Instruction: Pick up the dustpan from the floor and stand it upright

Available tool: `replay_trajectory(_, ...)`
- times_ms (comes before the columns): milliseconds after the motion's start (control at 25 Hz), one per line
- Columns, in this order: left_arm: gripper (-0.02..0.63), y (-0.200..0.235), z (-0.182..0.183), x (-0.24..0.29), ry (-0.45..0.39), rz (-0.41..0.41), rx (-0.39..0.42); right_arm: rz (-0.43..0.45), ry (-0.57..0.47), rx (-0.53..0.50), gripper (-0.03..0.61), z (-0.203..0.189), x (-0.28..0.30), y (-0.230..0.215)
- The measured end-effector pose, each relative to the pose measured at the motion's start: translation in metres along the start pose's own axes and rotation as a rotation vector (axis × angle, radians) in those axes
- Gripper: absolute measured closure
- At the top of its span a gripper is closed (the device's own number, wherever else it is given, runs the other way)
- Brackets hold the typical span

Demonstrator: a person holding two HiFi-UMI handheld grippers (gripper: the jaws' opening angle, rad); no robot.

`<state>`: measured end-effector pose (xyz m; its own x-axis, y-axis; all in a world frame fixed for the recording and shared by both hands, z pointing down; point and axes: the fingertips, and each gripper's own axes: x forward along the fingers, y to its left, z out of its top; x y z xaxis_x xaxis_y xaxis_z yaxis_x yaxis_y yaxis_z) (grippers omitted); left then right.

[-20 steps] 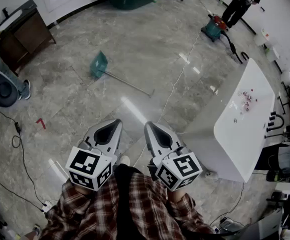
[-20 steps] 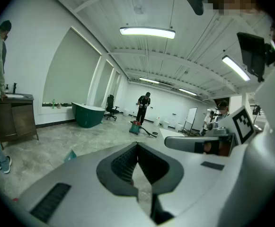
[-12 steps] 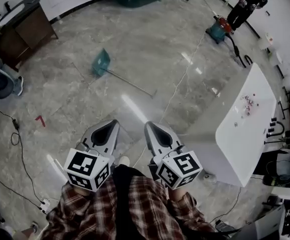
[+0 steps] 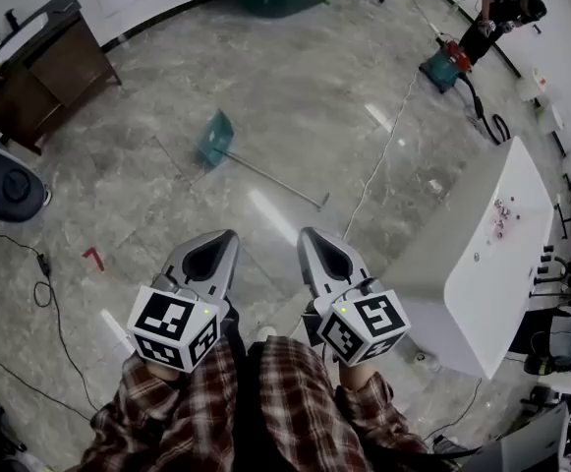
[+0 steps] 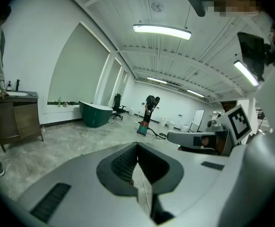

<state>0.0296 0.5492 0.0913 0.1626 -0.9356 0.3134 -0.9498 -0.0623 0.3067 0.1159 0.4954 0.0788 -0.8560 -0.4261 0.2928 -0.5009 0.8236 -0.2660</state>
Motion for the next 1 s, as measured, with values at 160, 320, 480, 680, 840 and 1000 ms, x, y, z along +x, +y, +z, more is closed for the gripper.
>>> replay_trajectory(160, 0.603, 0.048, 0.024, 0.015, 0.012, -0.027, 0.026, -0.033, -0.018, 0.027, 0.568, 0.014, 0.048, 0.003)
replay_trajectory(320, 0.603, 0.096, 0.035, 0.027, 0.025, -0.057, 0.031, -0.102, -0.039, 0.057, 0.568, 0.017, 0.087, 0.000)
replay_trajectory(480, 0.603, 0.129, 0.035, 0.038, 0.047, -0.070, -0.003, -0.142, -0.013, 0.050, 0.568, 0.017, 0.116, 0.000)
replay_trajectory(680, 0.603, 0.149, 0.040, 0.062, 0.087, -0.083, -0.023, -0.197, 0.011, 0.092, 0.568, 0.019, 0.132, -0.020)
replay_trajectory(840, 0.603, 0.164, 0.051, 0.091, 0.098, -0.094, -0.027, -0.220, 0.030, 0.113, 0.568, 0.023, 0.154, -0.047)
replay_trajectory(1000, 0.603, 0.177, 0.069, 0.129, 0.097, -0.088, -0.026, -0.220, 0.028, 0.105, 0.568, 0.044, 0.184, -0.083)
